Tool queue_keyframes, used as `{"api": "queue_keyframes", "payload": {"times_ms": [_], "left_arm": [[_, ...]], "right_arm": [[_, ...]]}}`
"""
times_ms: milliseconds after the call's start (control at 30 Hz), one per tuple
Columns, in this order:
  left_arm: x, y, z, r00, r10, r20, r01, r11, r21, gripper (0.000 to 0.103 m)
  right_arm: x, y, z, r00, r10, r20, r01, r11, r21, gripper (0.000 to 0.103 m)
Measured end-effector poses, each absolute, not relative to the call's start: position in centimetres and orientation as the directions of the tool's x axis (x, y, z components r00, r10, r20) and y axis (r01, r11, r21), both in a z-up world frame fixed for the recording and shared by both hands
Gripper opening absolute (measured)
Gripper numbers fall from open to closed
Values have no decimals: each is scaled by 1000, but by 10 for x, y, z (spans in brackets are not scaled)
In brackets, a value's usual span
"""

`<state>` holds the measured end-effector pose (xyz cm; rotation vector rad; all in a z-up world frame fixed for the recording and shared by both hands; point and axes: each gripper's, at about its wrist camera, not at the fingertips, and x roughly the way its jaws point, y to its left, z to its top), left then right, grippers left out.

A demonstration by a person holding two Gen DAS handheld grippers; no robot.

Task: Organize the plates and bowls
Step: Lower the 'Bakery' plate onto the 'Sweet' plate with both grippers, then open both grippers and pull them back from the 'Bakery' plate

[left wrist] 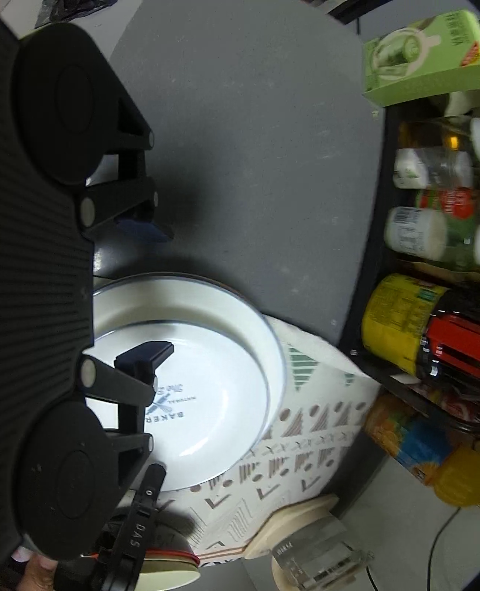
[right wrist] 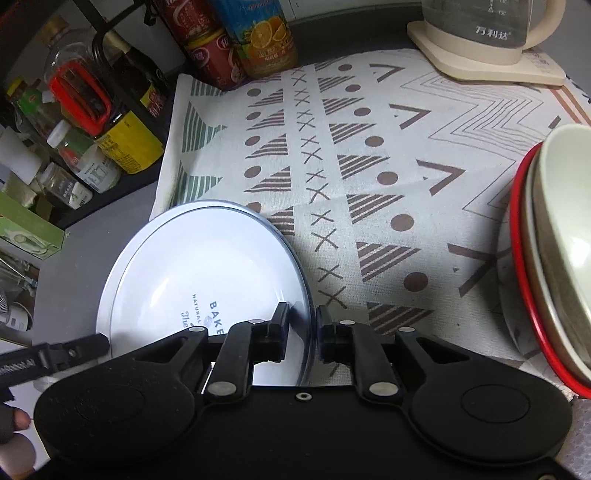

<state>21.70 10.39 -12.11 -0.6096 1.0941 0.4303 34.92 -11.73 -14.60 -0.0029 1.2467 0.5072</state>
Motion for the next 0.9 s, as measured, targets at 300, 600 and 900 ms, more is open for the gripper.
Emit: {"api": "queue_keyframes", "payload": {"times_ms": [300,600,900], "left_arm": [[224,97,-144,371,19,-928,-595,773,-222,57],[223,96,-137,349,89,-933,-622,766,-160,55],[214,77,-108,393,107,-913,-607,776,-171,58]], "right_arm": [[349,-120,-151,188,382,-905,-350,887,302,21],[336,-137,-137,205,458,-865,-356,858,370,41],[318,-161,-98,306,527,-793,-381,831,405,70]]}}
